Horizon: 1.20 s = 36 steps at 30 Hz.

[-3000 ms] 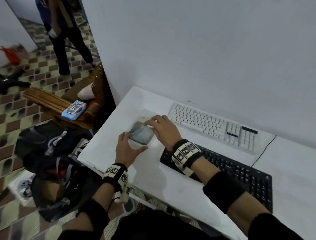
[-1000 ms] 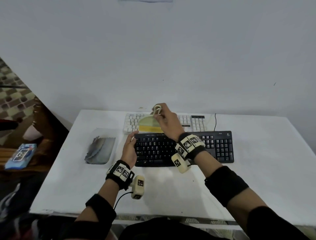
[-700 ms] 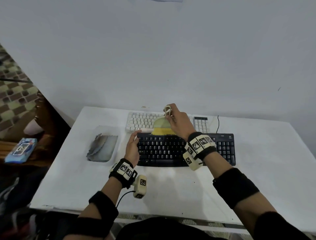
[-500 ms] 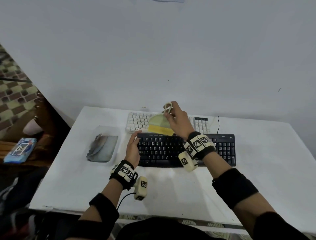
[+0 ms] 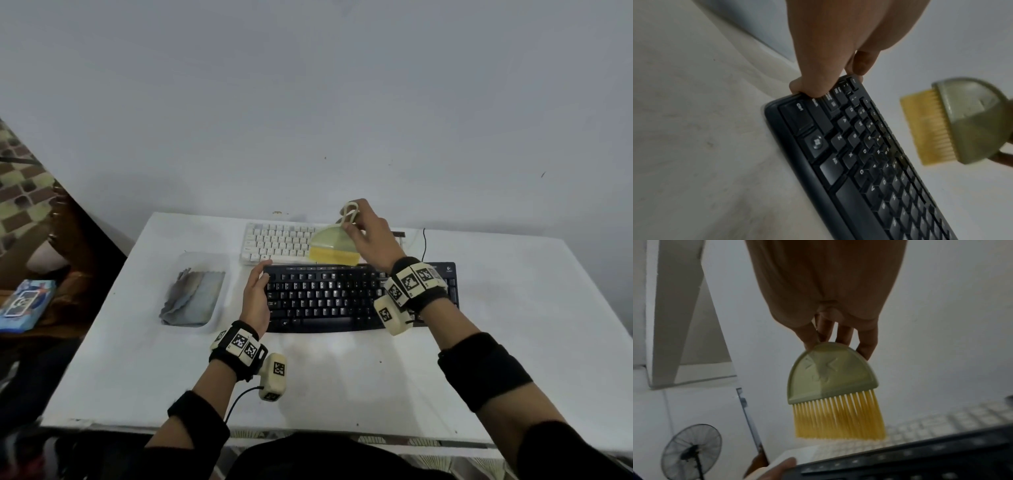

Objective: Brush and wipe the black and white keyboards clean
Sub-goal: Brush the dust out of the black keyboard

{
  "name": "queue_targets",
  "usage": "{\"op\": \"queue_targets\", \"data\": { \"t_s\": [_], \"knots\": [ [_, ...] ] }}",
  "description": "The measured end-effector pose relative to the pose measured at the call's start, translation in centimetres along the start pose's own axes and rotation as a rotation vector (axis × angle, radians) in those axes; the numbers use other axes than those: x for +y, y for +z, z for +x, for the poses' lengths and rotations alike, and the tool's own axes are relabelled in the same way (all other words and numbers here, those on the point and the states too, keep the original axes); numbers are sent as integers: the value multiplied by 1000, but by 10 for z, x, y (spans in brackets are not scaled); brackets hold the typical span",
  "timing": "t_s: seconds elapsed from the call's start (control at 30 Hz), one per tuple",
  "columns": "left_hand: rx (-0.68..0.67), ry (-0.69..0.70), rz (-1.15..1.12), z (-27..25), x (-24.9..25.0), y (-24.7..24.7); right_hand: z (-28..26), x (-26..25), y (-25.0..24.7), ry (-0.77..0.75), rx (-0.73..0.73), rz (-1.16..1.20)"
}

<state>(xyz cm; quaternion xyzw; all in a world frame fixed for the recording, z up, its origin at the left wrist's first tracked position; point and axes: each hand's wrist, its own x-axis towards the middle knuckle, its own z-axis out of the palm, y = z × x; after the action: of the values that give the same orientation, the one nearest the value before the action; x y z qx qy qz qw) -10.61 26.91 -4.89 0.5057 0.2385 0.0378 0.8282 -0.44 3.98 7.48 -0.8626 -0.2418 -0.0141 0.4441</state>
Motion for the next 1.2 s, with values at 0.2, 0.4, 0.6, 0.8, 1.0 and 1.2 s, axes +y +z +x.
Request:
{"op": "queue_targets", "data": {
  "t_s": [0.2,0.4,0.6,0.8,1.0,1.2],
  "knots": [
    [-10,29,-5,-5,3,3,12,-26,45,-99,-119,24],
    [7,21,-6,-5,3,2,2,-2,13,-73,-135,-191],
    [25,28,21,1,-2,0,-9,14,-27,22,14,-196],
    [47,4,-1,-6,4,6,-19,-30,32,-215,-121,-219],
    [26,-77,-14,-20,19,15,-51,-25,71,-543,-171,-424],
    [25,-70,-57,-25,25,20,-74,4,68,-538,-181,-556]
  ]
}}
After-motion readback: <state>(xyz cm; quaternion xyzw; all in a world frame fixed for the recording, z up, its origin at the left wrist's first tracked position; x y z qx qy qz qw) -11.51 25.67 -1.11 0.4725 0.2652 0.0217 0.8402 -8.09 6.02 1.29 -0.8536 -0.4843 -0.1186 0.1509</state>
